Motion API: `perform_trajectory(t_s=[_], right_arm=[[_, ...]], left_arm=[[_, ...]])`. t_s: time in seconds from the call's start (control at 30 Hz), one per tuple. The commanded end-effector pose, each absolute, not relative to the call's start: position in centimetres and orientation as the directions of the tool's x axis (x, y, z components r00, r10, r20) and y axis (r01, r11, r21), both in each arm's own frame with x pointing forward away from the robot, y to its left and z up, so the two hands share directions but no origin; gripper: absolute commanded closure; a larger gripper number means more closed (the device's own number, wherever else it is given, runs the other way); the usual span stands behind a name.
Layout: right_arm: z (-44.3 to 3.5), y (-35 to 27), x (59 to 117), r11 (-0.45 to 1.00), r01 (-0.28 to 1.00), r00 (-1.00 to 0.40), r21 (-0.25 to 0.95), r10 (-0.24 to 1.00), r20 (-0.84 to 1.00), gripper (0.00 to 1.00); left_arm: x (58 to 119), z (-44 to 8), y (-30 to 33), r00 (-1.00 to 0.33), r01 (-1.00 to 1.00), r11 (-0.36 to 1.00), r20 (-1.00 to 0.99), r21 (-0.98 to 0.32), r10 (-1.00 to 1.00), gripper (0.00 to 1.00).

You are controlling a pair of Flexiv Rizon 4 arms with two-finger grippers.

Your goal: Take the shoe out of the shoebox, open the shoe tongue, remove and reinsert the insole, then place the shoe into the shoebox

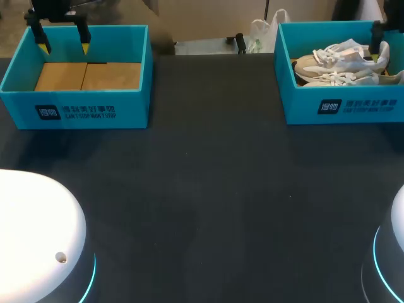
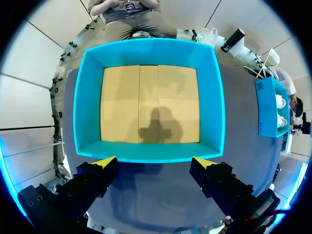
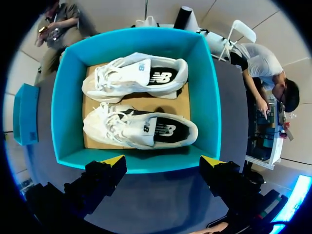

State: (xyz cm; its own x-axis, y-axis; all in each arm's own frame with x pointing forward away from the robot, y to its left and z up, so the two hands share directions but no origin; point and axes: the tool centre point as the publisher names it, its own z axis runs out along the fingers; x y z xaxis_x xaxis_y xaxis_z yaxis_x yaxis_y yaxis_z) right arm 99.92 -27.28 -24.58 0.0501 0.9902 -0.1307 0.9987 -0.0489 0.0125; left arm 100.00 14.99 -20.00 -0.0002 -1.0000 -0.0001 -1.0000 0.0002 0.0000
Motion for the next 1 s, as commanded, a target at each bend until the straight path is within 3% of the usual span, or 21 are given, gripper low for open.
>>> perform_trajectory(t_s=[0.03,0.63,0.77,0.83,0.9,1.0], right_arm=[[-25.7,-28.1,99.4,-0.039,0.999,0.042,0.028,0.992,-0.119,0.00],[-28.4,-31.5,100.2,-0.045,0.999,0.046,0.007,0.990,-0.134,0.00],[-29.0,-31.5,100.4,-0.035,0.999,0.035,0.005,0.990,-0.134,0.09],[-29.4,-31.5,100.6,-0.029,1.000,0.029,0.004,0.991,-0.134,0.22],[-29.7,-31.7,100.7,-0.027,1.000,0.027,0.002,0.991,-0.134,0.24],[-30.2,-31.9,100.9,-0.026,1.000,0.024,-0.010,0.991,-0.134,0.18]], left_arm=[[100.0,-20.0,15.0,0.000,-1.000,0.000,0.000,0.000,-1.000,0.00],[100.0,-20.0,15.0,0.000,-1.000,0.000,0.000,0.000,-1.000,0.00],[100.0,-20.0,15.0,0.000,-1.000,0.000,0.000,0.000,-1.000,0.00],[100.0,-20.0,15.0,0.000,-1.000,0.000,0.000,0.000,-1.000,0.00],[100.0,-20.0,15.0,0.000,-1.000,0.000,0.000,0.000,-1.000,0.00],[100.0,-20.0,15.0,0.000,-1.000,0.000,0.000,0.000,-1.000,0.00]])
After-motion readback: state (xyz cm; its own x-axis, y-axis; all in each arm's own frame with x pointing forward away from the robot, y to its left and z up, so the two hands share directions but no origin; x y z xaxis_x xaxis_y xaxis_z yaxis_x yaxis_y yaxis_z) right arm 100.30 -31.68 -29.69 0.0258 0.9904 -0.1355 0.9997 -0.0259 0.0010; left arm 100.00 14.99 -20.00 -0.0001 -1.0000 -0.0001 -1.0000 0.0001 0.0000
